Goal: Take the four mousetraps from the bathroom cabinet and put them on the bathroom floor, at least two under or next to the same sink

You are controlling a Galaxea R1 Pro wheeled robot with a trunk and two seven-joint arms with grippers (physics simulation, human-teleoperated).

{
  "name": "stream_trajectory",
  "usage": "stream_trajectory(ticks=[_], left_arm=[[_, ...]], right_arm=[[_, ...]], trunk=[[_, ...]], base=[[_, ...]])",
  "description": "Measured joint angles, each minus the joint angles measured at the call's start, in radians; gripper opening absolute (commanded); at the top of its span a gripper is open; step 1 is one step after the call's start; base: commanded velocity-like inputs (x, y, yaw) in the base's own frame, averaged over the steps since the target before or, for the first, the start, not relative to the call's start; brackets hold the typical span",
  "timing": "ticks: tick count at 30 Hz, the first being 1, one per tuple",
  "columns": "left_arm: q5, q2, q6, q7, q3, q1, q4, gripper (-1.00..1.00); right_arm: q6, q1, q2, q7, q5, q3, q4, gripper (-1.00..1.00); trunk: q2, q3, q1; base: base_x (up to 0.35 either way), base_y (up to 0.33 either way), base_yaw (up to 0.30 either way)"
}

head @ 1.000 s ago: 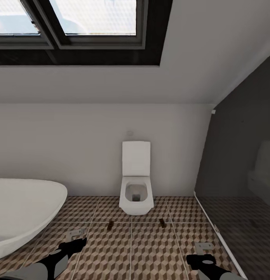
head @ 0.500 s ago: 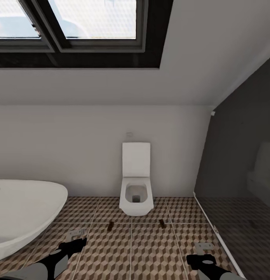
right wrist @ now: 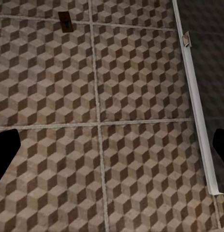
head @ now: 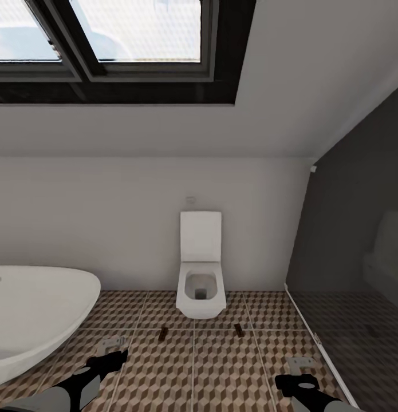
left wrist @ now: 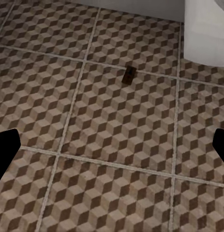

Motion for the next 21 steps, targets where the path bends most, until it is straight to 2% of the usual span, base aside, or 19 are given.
stream_trajectory(ticks=[21], left_arm=[[0.001, 0.000, 0.000, 0.000, 0.000, 0.000, 0.000, 1.00]], right_arm=[[0.000, 0.000, 0.000, 0.000, 0.000, 0.000, 0.000, 1.00]], trunk=[[0.147, 0.066, -0.081]], base=[[0.000, 0.000, 0.000]])
